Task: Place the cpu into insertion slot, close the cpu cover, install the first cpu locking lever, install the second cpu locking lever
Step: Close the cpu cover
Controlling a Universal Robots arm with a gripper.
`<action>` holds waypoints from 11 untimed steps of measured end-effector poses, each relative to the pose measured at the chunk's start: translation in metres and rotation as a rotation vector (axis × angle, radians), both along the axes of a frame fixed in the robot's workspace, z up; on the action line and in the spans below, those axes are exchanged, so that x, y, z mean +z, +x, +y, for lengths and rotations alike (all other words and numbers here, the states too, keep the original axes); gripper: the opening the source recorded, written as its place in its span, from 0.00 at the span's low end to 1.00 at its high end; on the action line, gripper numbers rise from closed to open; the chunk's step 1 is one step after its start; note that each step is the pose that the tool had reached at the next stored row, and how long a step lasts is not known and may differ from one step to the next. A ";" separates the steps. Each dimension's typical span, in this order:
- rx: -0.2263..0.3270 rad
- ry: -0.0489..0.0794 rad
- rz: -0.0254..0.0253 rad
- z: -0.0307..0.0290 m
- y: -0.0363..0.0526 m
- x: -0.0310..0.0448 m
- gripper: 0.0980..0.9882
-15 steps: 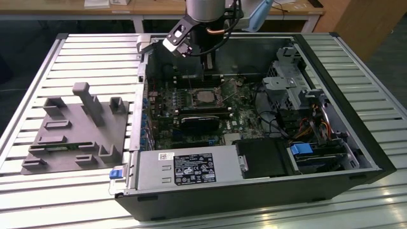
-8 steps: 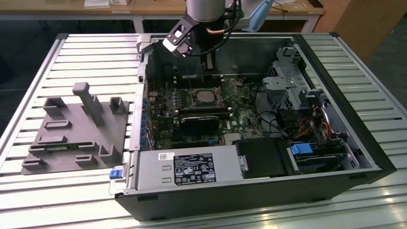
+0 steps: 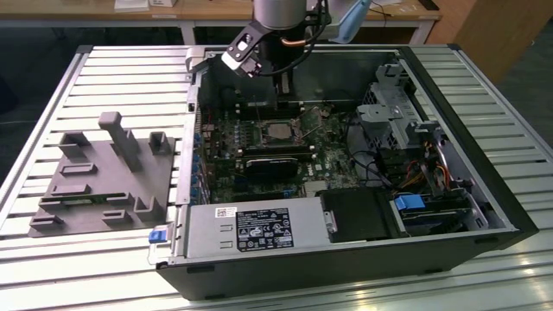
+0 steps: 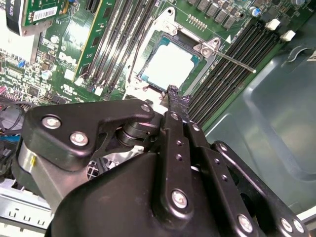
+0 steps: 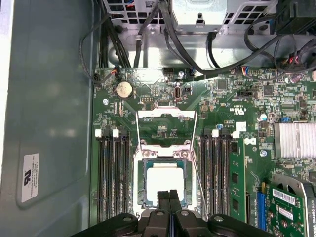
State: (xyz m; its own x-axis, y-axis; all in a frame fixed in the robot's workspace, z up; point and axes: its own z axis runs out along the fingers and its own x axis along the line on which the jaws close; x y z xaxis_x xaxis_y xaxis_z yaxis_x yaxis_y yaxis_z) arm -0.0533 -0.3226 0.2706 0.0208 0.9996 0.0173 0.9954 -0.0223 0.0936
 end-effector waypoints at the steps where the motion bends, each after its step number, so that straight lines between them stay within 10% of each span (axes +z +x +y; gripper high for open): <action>1: 0.000 0.000 0.0000 0.0000 0.0013 0.0000 0.00; 11: 0.000 0.000 0.0031 0.0000 0.0246 -0.0001 0.00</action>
State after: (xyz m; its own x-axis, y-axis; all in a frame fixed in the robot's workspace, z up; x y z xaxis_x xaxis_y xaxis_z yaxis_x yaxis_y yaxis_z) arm -0.0287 -0.3225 0.2705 0.0208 0.9996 0.0175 0.9956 -0.0224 0.0905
